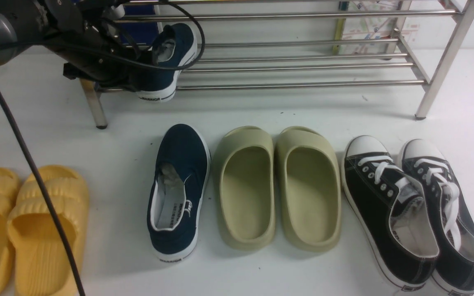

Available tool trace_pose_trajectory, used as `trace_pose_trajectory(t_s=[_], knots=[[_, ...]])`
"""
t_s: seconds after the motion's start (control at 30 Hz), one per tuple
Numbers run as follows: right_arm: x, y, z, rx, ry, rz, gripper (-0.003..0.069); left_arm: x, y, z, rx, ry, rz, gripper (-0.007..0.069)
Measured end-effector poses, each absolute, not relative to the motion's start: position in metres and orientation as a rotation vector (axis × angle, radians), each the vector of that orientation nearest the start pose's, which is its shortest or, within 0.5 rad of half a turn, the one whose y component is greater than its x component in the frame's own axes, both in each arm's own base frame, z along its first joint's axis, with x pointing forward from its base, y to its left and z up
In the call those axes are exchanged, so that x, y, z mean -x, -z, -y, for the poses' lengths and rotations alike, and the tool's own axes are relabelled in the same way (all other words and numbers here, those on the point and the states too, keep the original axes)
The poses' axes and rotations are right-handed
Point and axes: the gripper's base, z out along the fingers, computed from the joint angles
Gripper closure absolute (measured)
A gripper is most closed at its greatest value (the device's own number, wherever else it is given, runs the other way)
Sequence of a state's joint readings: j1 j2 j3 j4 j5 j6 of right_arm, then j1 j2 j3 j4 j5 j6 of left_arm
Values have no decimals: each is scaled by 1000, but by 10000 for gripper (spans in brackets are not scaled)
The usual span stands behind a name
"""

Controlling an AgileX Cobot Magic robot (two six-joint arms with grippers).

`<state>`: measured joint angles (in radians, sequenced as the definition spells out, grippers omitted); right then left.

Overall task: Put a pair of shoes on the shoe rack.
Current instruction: Use the left arm to put a shoe into the shoe rack, then use the left arm to grab the shoe closest to it

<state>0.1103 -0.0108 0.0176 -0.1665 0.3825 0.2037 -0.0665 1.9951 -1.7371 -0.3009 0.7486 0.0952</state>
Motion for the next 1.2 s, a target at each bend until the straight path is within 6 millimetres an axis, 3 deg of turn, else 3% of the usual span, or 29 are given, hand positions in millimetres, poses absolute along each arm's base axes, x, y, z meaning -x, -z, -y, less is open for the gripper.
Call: trace_pose_trajectory(t_s=[0.17, 0.3, 0.47, 0.53, 0.6, 0.67, 0.73, 0.77, 0.83, 1.03, 1.2], knots=[[-52, -174, 0, 14, -52, -1868, 415, -450, -273, 50, -14, 350, -2533, 638], [-52, -174, 0, 14, -52, -1868, 415, -441, -285, 49, -17, 349, -2552, 618], [-52, -174, 0, 14, -52, -1868, 415, -389, -342, 43, -20, 310, -2572, 428], [-52, -174, 0, 14, -52, -1868, 415, -361, -356, 42, 8, 328, -2564, 361], [-52, -174, 0, 14, -52, -1868, 415, -335, -357, 43, 35, 375, -2570, 317], [-52, -174, 0, 14, -52, -1868, 415, -322, -352, 45, 40, 395, -2583, 306], [-52, -174, 0, 14, -52, -1868, 415, -293, -327, 58, 23, 424, -2633, 298], [-52, -174, 0, 14, -52, -1868, 415, -292, -324, 59, 25, 426, -2637, 298], [-52, -174, 0, 14, -52, -1868, 415, -281, -293, 78, 39, 445, -2702, 298], [-52, -174, 0, 14, -52, -1868, 415, -294, -236, 108, 101, 305, -2801, 298], [-52, -174, 0, 14, -52, -1868, 415, -308, -200, 115, 201, 209, -2848, 299]])
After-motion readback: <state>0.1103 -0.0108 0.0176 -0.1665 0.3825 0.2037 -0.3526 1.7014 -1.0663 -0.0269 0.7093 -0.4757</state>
